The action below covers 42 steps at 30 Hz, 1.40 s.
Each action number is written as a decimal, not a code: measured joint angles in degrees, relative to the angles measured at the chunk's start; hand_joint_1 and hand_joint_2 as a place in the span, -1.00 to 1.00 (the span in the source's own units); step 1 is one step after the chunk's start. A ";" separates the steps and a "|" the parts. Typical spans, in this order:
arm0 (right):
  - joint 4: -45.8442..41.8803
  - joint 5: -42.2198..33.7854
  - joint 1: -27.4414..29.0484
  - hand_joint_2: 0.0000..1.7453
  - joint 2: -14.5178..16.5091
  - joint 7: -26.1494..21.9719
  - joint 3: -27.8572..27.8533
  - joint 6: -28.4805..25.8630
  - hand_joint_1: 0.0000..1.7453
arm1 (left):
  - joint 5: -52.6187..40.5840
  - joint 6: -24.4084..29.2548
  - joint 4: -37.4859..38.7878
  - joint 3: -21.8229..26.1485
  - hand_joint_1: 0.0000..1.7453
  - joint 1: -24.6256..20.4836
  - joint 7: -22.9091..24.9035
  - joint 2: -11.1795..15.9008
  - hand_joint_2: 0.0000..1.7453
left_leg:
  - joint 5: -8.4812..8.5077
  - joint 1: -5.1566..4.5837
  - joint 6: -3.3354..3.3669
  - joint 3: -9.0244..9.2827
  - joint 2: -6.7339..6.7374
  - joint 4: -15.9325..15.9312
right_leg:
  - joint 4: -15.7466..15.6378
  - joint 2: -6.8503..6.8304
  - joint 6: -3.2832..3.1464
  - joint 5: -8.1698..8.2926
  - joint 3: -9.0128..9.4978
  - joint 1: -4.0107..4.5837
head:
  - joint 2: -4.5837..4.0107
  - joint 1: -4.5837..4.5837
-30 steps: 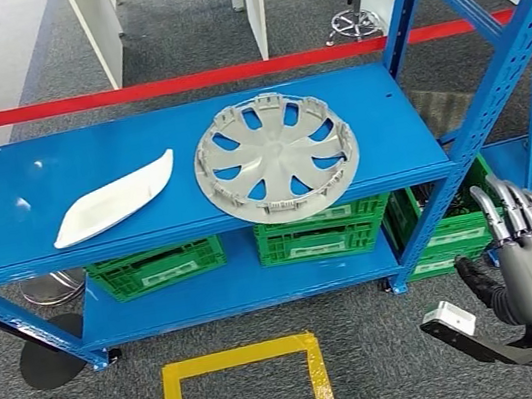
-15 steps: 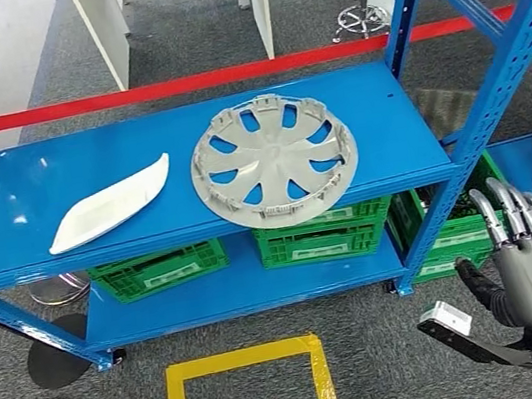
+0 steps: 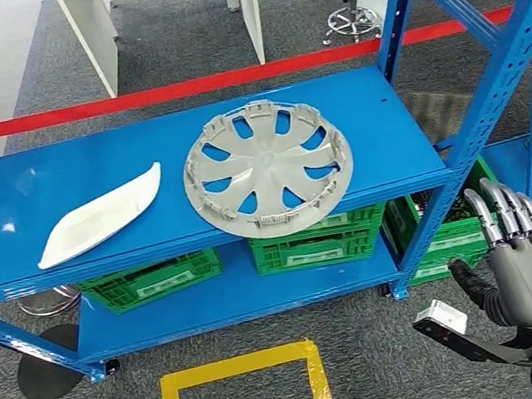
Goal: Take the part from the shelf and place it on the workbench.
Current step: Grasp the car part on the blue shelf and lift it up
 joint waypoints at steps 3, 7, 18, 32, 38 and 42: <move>0.00 -0.03 0.13 1.00 -0.09 0.21 0.06 -0.10 -1.00 | 0.02 0.18 0.00 -0.27 -1.00 0.07 0.61 -0.02 1.00 | 0.18 0.27 0.73 0.82 0.11 -1.18 | 2.19 -0.25 0.78 -1.60 -1.05 -0.04 | 0.00 0.25; 0.13 -0.12 0.47 1.00 -0.24 0.36 0.08 -0.11 -1.00 | 0.05 0.18 0.00 -0.54 -1.00 -0.02 1.22 -0.14 1.00 | -0.28 0.06 1.50 1.37 0.18 -1.38 | 15.26 -0.36 1.08 -6.12 -8.71 0.03 | 0.00 0.79; 0.46 -0.96 0.76 1.00 -0.58 0.59 0.06 0.15 -1.00 | 0.09 0.15 0.00 -0.64 -1.00 -0.21 1.82 -0.21 1.00 | -3.87 -0.23 -0.65 2.54 0.08 1.20 | 0.31 -0.57 -1.45 2.08 -2.16 0.19 | 0.00 0.58; 0.50 -1.17 0.72 1.00 -0.75 0.44 0.08 0.42 -1.00 | 0.13 0.29 0.00 -0.68 -1.00 0.08 3.13 -0.02 1.00 | -0.31 0.40 -0.14 0.24 -0.05 0.04 | 0.01 -0.21 0.75 -0.31 0.22 -0.12 | 0.00 0.21; 0.63 -1.20 0.50 1.00 -1.06 0.41 0.08 0.34 -1.00 | 0.17 0.30 0.00 -0.68 -1.00 -0.14 3.76 -0.06 1.00 | -0.86 0.23 1.52 1.34 0.04 -0.60 | 16.03 -0.41 1.05 -5.84 -9.12 0.00 | 0.00 1.10; 0.79 -1.26 0.48 1.00 -1.13 0.48 0.06 0.36 -1.00 | 0.20 0.30 0.00 -0.71 -1.00 -0.11 3.82 -0.13 1.00 | -1.99 -0.21 1.34 2.76 -0.06 -0.54 | 6.14 -0.59 0.10 1.78 -5.95 0.39 | 0.00 1.11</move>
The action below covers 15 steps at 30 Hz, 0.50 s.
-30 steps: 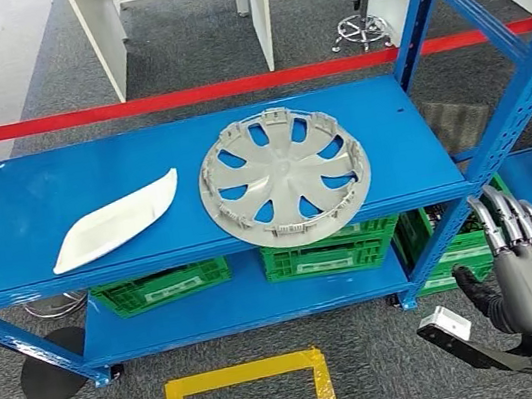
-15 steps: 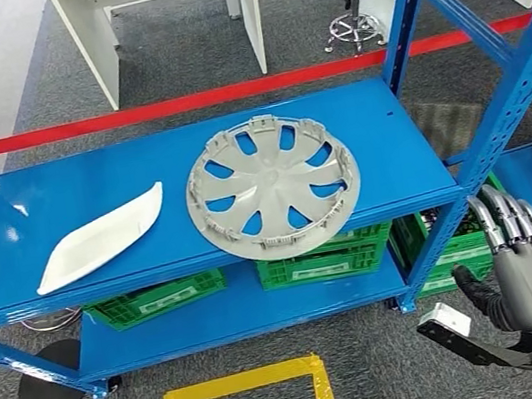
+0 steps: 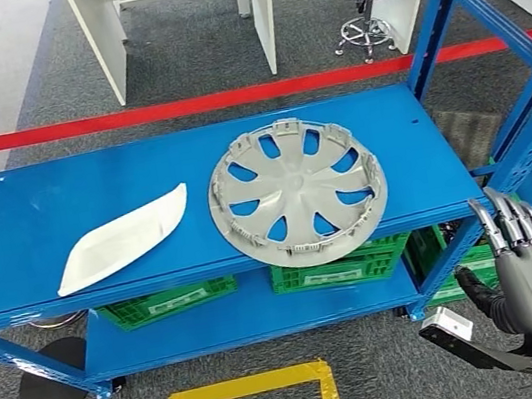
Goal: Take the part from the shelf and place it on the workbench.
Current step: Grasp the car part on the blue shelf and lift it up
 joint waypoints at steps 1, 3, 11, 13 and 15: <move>0.02 -0.04 -0.07 1.00 -0.04 0.00 -0.01 0.04 -1.00 | 0.02 0.00 0.00 -0.02 -1.00 -0.03 0.00 -0.02 1.00 | -0.29 -0.11 -0.25 0.18 -0.04 0.09 | -2.81 -0.09 -0.32 0.84 1.40 0.14 | 0.00 0.03; 0.11 -0.19 -0.10 1.00 -0.18 0.10 -0.02 0.39 -1.00 | 0.04 0.01 0.00 -0.09 -1.00 -0.07 0.01 -0.02 1.00 | -0.55 -0.24 -0.81 0.20 -0.06 0.12 | -4.80 -0.10 -0.78 0.58 2.60 0.39 | 0.00 0.00; 0.34 -0.92 0.01 1.00 -0.58 0.87 -0.06 2.45 -1.00 | 0.08 0.54 0.00 -0.30 -1.00 0.02 0.02 0.13 1.00 | -7.04 0.45 -2.90 -8.18 -0.02 16.46 | -5.90 -0.14 -2.29 -0.51 4.81 -0.18 | 0.00 -0.58; 0.52 -1.11 0.03 1.00 -0.68 1.25 -0.05 3.51 -1.00 | 0.10 0.52 0.00 -0.30 -1.00 0.19 0.03 0.14 1.00 | -4.12 0.63 -2.91 -8.70 -0.02 15.38 | -5.90 0.00 -2.15 -1.11 5.63 -0.18 | 0.00 -0.61; 0.76 -1.54 -0.01 1.00 -1.01 1.73 -0.04 4.89 -1.00 | 0.14 0.43 0.00 -0.30 -1.00 0.22 0.04 0.22 1.00 | 0.81 0.62 -2.54 -5.92 -0.03 7.98 | -5.92 0.08 -1.75 -1.87 6.53 -0.15 | 0.00 -0.61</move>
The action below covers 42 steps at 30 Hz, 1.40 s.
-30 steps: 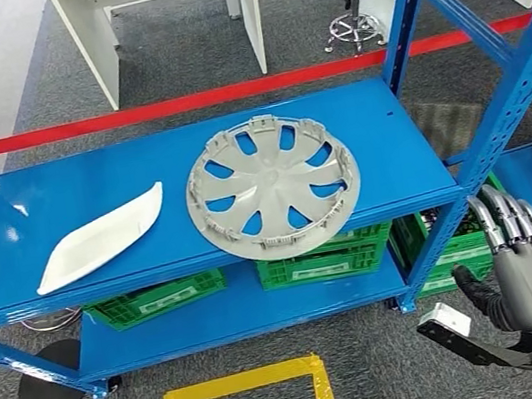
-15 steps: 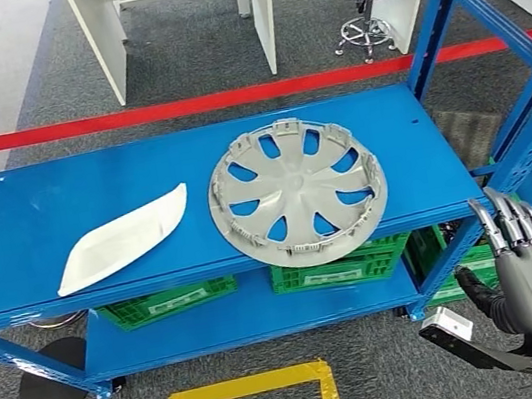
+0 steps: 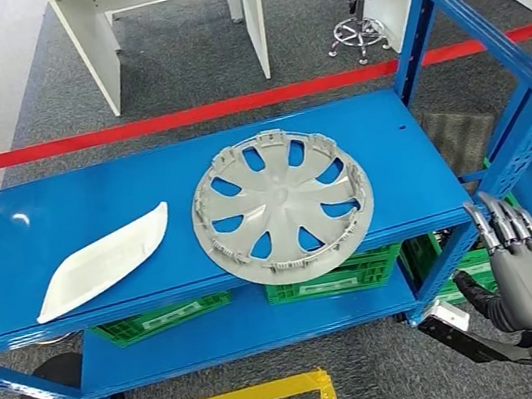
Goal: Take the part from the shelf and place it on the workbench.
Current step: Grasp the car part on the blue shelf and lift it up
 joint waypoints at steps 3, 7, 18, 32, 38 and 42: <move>0.42 -0.67 -0.33 1.00 -0.60 0.42 -0.02 1.49 -1.00 | 0.05 -0.14 0.00 0.00 -1.00 -0.15 -0.02 0.14 1.00 | 1.17 -0.41 0.92 2.96 0.07 -6.59 | -0.08 0.05 1.23 -0.81 0.59 0.16 | 0.00 -0.04; 0.89 -1.01 -0.78 1.00 -1.17 0.52 -0.05 2.14 -1.00 | 0.05 -0.16 0.00 0.00 -1.00 -0.07 -0.14 0.15 1.00 | 0.66 -0.32 2.49 4.48 0.02 -8.02 | 1.96 -0.13 2.61 -1.74 0.54 -0.04 | 0.00 0.07; 1.71 -1.16 -1.00 1.00 -1.74 0.72 0.01 2.61 -1.00 | 0.07 -0.19 0.00 0.00 -1.00 -0.10 -0.19 0.00 1.00 | -3.27 -0.60 1.97 9.27 0.04 -8.23 | 2.08 -0.40 1.51 2.20 -4.84 0.54 | 0.00 0.79; 1.89 -1.13 -1.16 1.00 -1.89 0.92 0.04 3.15 -1.00 | 0.09 0.31 0.00 0.00 -1.00 0.01 -0.27 0.10 1.00 | 0.95 -0.54 0.52 1.66 0.02 -4.32 | 0.00 -0.03 0.27 -1.39 1.59 0.09 | 0.00 0.42; 1.99 -1.56 -1.33 1.00 -1.99 1.50 0.01 4.04 -1.00 | 0.10 1.82 0.00 0.00 -1.00 0.20 -0.20 0.15 1.00 | 0.63 -0.55 2.79 4.56 -0.08 -8.24 | 2.60 -0.08 2.26 -3.08 1.91 0.11 | 0.00 0.53; 2.11 -2.38 -1.02 1.00 -2.04 1.98 -0.02 4.40 -1.00 | 0.15 2.35 0.00 0.00 -1.00 0.12 -0.24 0.15 1.00 | -1.00 -0.51 3.25 6.33 -0.14 -8.38 | 15.58 -0.10 2.84 -7.09 -7.66 0.04 | 0.00 0.90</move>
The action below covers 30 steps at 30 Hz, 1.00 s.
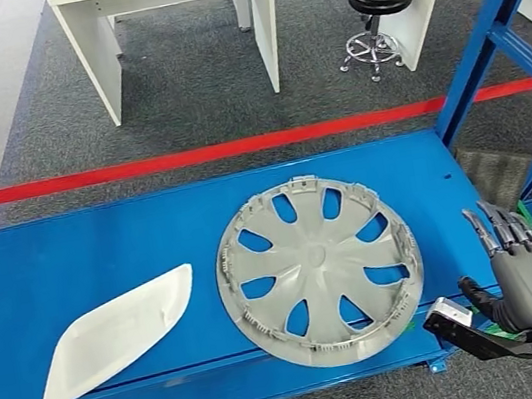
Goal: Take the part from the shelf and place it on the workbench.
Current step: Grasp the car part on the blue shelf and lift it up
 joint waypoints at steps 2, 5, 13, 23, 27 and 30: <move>0.14 -0.15 0.28 1.00 0.00 0.13 -0.04 0.03 -1.00 | 0.01 0.10 0.00 0.00 -1.00 0.17 -0.01 -0.01 1.00 | -1.23 0.02 -0.16 1.65 -0.01 0.00 | -1.78 -0.03 0.02 2.73 -1.51 0.00 | 0.00 0.01; 0.29 -0.18 0.37 1.00 0.01 0.19 -0.09 0.10 -1.00 | 0.01 0.11 0.00 0.00 -1.00 0.18 -0.02 -0.07 1.00 | -3.10 -0.01 -0.76 4.01 -0.04 0.09 | -11.41 -0.24 -0.64 9.97 0.19 0.18 | 0.00 0.14; 1.77 -1.74 -1.19 1.00 0.02 -0.89 0.70 4.19 -1.00 | 0.01 -1.00 0.00 -0.34 -1.00 -0.35 -0.11 -0.08 1.00 | -6.40 0.15 -3.27 -0.71 -0.06 10.02 | -14.76 -0.20 -3.65 10.96 2.96 0.04 | 0.00 0.15; 5.69 -16.52 -8.16 1.00 -0.37 -7.63 7.74 11.81 -1.00 | 0.09 -1.52 0.00 -1.21 -1.00 -0.47 0.56 0.22 1.00 | 1.15 -0.10 -2.15 -3.23 0.04 1.38 | -14.90 0.02 -2.42 9.39 5.25 0.30 | 0.00 -0.16; 3.91 -21.14 -9.83 1.00 -1.34 -9.45 9.75 10.37 -1.00 | 0.12 -1.78 0.00 -1.06 -1.00 -0.39 0.41 0.00 1.00 | 3.40 0.39 -0.79 -3.38 0.20 0.26 | -11.48 -0.03 -1.35 6.17 3.60 0.35 | 0.00 0.07; 2.51 -22.16 -9.60 1.00 -2.17 -9.12 10.32 9.31 -1.00 | 0.12 -1.77 0.00 -0.87 -1.00 -0.35 0.25 -0.20 1.00 | 3.79 0.24 -0.37 -4.02 0.21 0.25 | -1.46 -0.06 -0.88 0.83 -0.15 0.36 | 0.00 0.37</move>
